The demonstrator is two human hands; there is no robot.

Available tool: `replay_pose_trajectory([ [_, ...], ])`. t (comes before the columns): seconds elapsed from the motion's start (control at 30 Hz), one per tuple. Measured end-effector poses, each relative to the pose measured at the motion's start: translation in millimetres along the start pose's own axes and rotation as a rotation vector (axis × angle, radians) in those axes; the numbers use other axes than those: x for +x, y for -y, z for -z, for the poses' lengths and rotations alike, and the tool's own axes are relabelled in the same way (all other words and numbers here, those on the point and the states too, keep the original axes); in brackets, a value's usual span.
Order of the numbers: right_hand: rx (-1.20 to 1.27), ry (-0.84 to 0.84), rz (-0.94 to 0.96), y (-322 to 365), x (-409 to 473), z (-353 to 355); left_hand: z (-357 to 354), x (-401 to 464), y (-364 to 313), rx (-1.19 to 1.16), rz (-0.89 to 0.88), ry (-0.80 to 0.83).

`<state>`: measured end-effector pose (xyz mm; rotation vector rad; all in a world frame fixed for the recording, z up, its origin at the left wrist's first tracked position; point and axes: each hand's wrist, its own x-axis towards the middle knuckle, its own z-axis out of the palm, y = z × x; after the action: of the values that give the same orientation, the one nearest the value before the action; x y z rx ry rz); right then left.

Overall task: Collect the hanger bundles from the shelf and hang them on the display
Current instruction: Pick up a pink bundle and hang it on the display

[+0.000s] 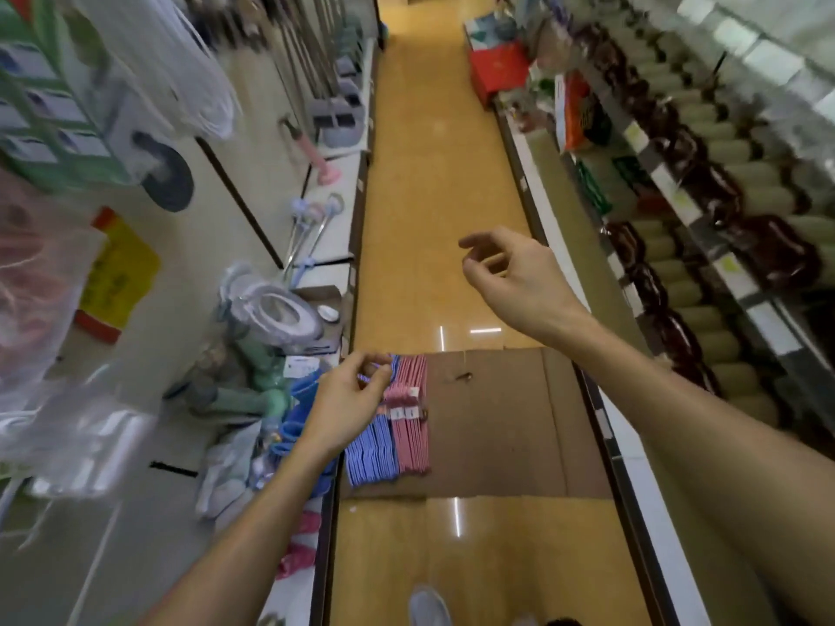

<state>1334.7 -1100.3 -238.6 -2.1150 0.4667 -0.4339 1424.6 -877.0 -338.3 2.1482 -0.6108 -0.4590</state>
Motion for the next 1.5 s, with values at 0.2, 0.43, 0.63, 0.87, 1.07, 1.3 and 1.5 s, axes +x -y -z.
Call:
replay_pose_trajectory([
  [0.2, -0.05, 0.049, -0.155, -128, 20, -70, -66, 61, 92, 0.01, 0.037, 0.022],
  [0.43, -0.053, 0.09, -0.26, -295, 31, -167, -155, 120, 222, 0.033, 0.076, 0.049],
  [0.63, 0.027, 0.09, -0.378, -430, 35, -261, -217, 170, 338, -0.023, 0.156, 0.006],
  [0.87, 0.1, 0.126, -0.471, -543, 30, -355, -260, 219, 443, 0.141, 0.089, 0.02],
  [1.07, 0.132, 0.17, -0.539, -615, 30, -421, -290, 266, 503, 0.469, -0.101, 0.152],
  [1.3, 0.194, 0.254, -0.645, -669, 26, -483, -318, 320, 539, 0.725, -0.113, 0.249],
  [1.5, 0.389, 0.389, -0.817, -699, 9, -537, -335, 323, 561, 0.735, -0.019, 0.276],
])
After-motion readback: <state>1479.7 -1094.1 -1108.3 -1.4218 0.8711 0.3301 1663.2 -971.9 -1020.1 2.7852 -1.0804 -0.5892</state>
